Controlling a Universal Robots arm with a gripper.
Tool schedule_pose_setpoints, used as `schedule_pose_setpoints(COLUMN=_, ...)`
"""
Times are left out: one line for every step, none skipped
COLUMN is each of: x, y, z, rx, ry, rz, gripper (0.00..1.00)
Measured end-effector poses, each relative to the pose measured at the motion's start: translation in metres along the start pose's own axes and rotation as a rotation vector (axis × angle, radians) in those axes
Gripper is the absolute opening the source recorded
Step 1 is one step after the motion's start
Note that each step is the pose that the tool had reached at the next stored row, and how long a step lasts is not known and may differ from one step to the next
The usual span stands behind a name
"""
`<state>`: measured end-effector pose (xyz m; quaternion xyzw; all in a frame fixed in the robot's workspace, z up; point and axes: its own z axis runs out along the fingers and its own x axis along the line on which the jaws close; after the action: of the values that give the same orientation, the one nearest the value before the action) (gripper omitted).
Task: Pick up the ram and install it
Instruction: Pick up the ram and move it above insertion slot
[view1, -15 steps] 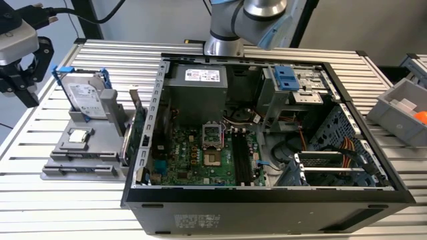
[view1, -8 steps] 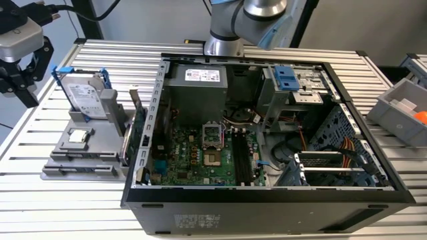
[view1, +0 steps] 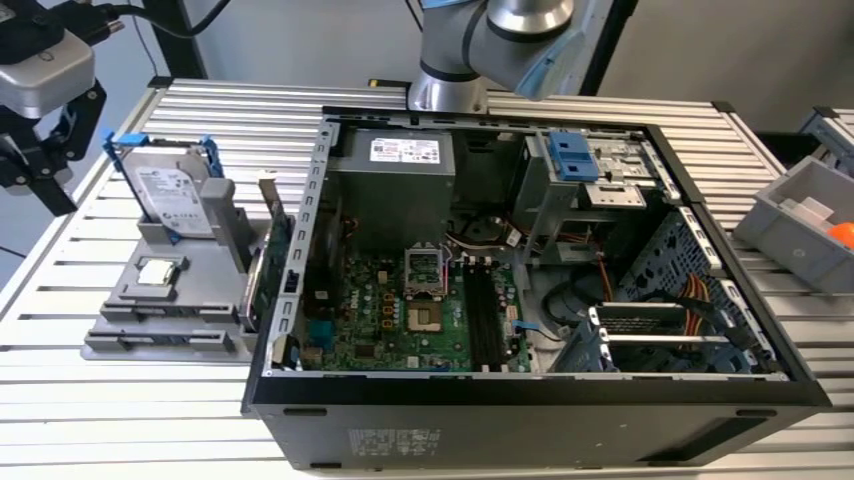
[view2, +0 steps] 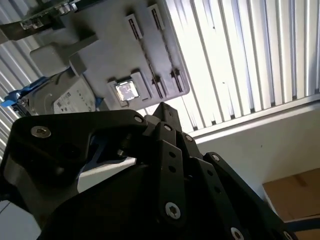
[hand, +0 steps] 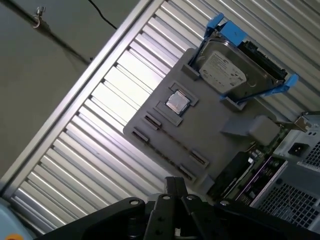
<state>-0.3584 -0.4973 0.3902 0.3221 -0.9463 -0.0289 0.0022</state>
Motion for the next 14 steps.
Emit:
schedule_pose_setpoints(x=0.0, y=0.0, z=0.0, rx=-0.0002, ry=0.0006, rz=-0.009, gripper=0.0)
schedule_pose_setpoints(x=0.0, y=0.0, z=0.0, rx=-0.0003, ry=0.001, rz=-0.018, gripper=0.0)
schedule_pose_setpoints(x=0.0, y=0.0, z=0.0, rx=-0.0004, ry=0.0015, rz=-0.027, gripper=0.0)
schedule_pose_setpoints(x=0.0, y=0.0, z=0.0, rx=-0.0005, ry=0.0021, rz=-0.036, gripper=0.0)
schedule_pose_setpoints(x=0.0, y=0.0, z=0.0, rx=-0.0006, ry=0.0025, rz=-0.045, gripper=0.0)
schedule_pose_setpoints(x=0.0, y=0.0, z=0.0, rx=-0.0008, ry=0.003, rz=-0.054, gripper=0.0)
schedule_pose_setpoints(x=0.0, y=0.0, z=0.0, rx=-0.0009, ry=0.0035, rz=-0.062, gripper=0.0)
schedule_pose_setpoints(x=0.0, y=0.0, z=0.0, rx=-0.0011, ry=0.004, rz=-0.072, gripper=0.0)
schedule_pose_setpoints(x=0.0, y=0.0, z=0.0, rx=-0.0012, ry=0.0044, rz=-0.081, gripper=0.0)
schedule_pose_setpoints(x=0.0, y=0.0, z=0.0, rx=-0.0013, ry=0.0051, rz=-0.09, gripper=0.0)
schedule_pose_setpoints(x=0.0, y=0.0, z=0.0, rx=-0.0014, ry=0.0055, rz=-0.098, gripper=0.0)
schedule_pose_setpoints(x=0.0, y=0.0, z=0.0, rx=-0.0016, ry=0.006, rz=-0.107, gripper=0.0)
schedule_pose_setpoints(x=0.0, y=0.0, z=0.0, rx=-0.0017, ry=0.0065, rz=-0.116, gripper=0.0)
schedule_pose_setpoints(x=0.0, y=0.0, z=0.0, rx=-0.0018, ry=0.007, rz=-0.125, gripper=0.0)
